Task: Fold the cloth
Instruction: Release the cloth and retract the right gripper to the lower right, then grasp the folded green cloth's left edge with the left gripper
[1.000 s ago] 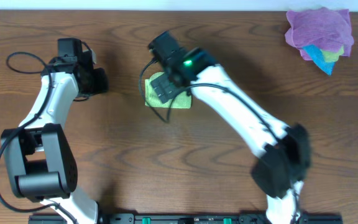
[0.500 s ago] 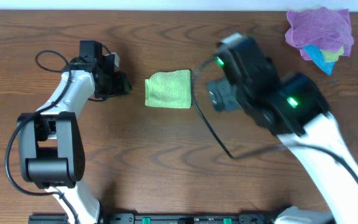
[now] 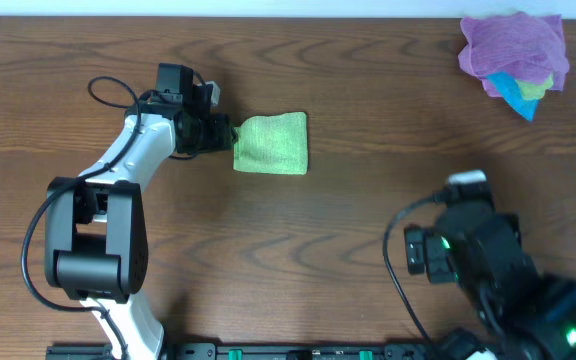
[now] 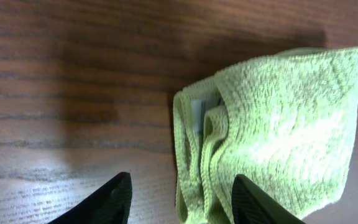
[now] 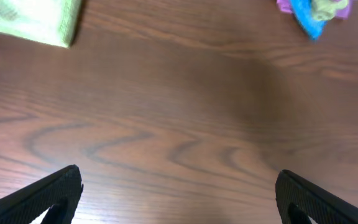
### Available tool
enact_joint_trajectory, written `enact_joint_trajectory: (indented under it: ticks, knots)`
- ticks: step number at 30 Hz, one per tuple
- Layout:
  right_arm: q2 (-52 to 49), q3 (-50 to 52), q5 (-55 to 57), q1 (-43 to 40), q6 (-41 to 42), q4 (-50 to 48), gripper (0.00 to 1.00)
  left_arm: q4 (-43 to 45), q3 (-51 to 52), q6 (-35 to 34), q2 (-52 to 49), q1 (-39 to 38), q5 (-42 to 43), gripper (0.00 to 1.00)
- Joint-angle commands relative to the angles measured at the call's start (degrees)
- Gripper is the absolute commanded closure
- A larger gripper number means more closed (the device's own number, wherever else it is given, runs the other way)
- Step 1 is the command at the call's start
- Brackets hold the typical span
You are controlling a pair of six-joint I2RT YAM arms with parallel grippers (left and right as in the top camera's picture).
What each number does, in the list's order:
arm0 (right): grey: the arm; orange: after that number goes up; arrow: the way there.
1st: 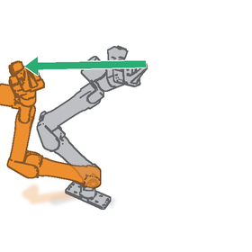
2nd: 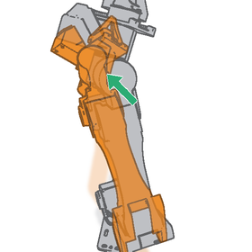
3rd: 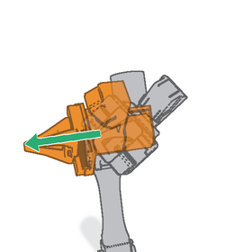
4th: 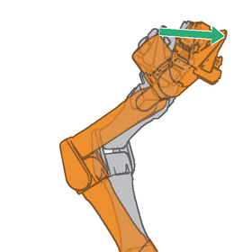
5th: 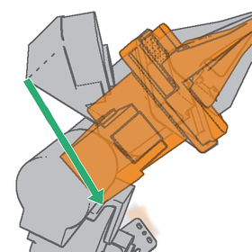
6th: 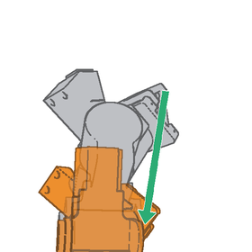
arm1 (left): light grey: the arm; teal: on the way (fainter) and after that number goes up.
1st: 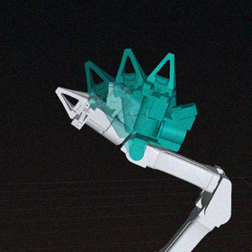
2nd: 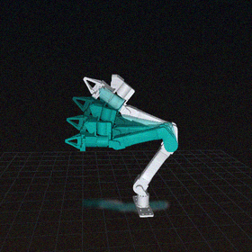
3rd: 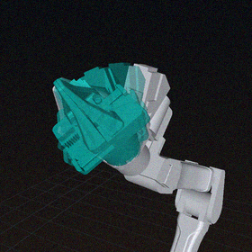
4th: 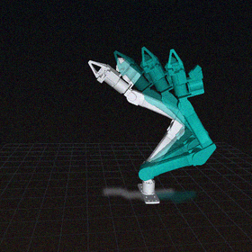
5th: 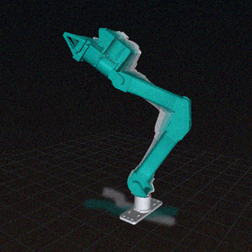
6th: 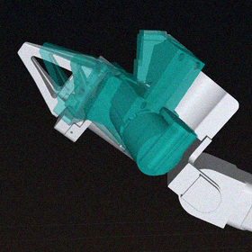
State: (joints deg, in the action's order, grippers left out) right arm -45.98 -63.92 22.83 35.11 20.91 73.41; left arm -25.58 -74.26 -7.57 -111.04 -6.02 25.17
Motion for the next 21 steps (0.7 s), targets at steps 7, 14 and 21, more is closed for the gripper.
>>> enact_joint_trajectory:
  ticks: [7,14,21]
  knots:
    - [4.7,5.7,-3.8,-0.3,3.9,-2.5,0.01,3.0,0.4,-3.7,-3.2,0.2,9.0,0.34]
    - [4.3,5.7,-3.8,-0.3,3.9,-2.2,0.01,3.2,0.4,-5.6,-7.6,0.1,15.3,0.32]
    - [4.3,5.7,-3.8,-0.3,3.9,-1.7,0.01,4.1,0.4,-6.2,-10.3,0.1,16.2,0.24]
